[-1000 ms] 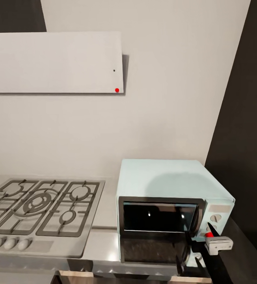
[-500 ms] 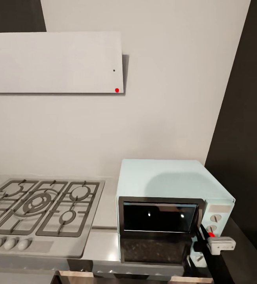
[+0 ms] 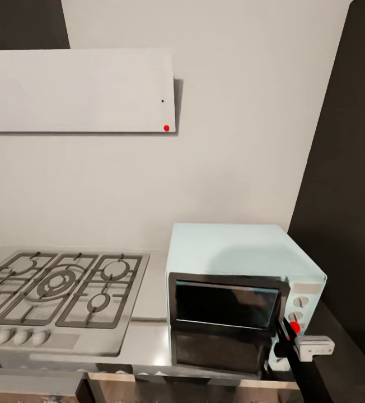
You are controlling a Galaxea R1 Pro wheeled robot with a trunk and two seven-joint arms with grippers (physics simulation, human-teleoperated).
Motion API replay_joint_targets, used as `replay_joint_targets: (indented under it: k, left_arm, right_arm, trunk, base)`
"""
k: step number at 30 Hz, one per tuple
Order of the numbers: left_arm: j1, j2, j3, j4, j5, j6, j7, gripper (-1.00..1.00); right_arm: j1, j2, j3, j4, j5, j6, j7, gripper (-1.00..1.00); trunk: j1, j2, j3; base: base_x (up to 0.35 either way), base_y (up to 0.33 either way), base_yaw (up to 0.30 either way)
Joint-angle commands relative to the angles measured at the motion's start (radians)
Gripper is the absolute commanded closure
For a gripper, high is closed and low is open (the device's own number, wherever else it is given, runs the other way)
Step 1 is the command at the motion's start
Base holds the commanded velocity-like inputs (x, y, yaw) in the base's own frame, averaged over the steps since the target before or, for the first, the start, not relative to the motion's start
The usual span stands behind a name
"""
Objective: In the kitchen, take the popcorn bag from the countertop, put it into the microwave, and heat it until the popcorn is cooked so the cooked popcorn ends up inside the bag.
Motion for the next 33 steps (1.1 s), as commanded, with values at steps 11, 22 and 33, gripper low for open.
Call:
replay_joint_targets:
  k: [11, 22, 33]
  left_arm:
    - [-0.001, -0.002, 0.003, 0.000, 0.000, -0.001, 0.001, -1.00]
    - [-0.001, -0.003, 0.003, 0.000, 0.000, -0.001, 0.002, -1.00]
    - [-0.001, -0.003, 0.003, 0.000, 0.000, -0.001, 0.002, -1.00]
  right_arm:
    - [0.001, 0.000, 0.010, 0.000, 0.015, 0.001, 0.003, 1.00]
    - [0.000, 0.000, 0.010, 0.001, 0.016, 0.001, 0.003, 1.00]
    - [0.001, 0.000, 0.010, 0.002, 0.016, 0.001, 0.003, 1.00]
  trunk:
    - [0.000, -0.002, -0.002]
    - [0.000, -0.002, -0.002]
    - [0.000, -0.002, -0.002]
  base:
    - [-0.016, 0.000, 0.000]
    - [-0.121, 0.000, 0.000]
    - [-0.115, 0.000, 0.000]
